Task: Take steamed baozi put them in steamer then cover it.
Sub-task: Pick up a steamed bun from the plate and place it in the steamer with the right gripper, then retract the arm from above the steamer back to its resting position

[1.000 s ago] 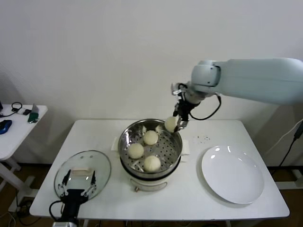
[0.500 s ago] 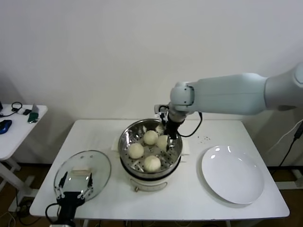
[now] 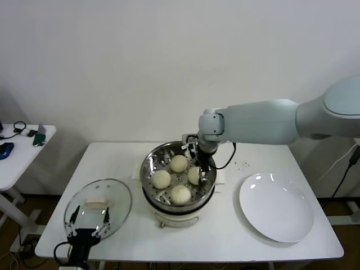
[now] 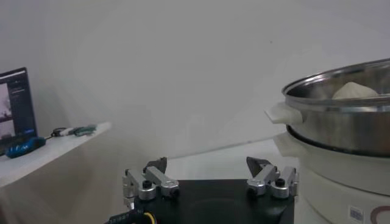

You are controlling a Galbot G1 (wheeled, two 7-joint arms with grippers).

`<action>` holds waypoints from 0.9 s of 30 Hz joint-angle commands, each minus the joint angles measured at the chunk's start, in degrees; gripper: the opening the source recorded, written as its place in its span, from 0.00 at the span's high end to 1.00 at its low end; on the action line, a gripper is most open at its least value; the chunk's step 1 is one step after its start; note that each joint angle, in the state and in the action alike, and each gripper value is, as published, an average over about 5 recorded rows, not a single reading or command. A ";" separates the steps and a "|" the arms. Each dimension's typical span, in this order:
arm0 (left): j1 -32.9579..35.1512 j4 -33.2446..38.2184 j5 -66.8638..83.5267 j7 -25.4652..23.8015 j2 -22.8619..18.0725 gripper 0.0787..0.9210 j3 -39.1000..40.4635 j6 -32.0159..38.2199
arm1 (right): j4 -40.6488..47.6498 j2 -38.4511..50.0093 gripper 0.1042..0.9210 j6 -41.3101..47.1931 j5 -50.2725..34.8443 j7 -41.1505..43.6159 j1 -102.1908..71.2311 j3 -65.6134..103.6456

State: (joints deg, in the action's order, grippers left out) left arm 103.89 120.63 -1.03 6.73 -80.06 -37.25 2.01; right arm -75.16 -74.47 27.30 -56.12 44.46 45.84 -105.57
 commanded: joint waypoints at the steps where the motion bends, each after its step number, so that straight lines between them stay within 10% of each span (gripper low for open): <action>1: -0.28 -0.10 0.02 -0.05 0.07 0.12 0.04 -0.11 | 1.92 -0.75 0.28 0.11 1.01 -0.33 -1.80 0.46; 8: -0.38 -0.08 0.02 -0.03 -0.02 0.12 0.02 -0.11 | 1.16 0.07 0.13 -0.49 0.76 1.23 -0.67 0.97; 27: -1.26 -0.32 -4.02 0.31 -0.44 0.12 -0.46 0.89 | -8.84 25.66 0.12 -14.48 3.27 -1.07 4.29 14.85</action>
State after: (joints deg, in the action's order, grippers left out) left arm 102.76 120.86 -2.27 6.96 -80.54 -37.64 2.05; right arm -79.23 -63.44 20.70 -55.79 47.41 50.58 -99.75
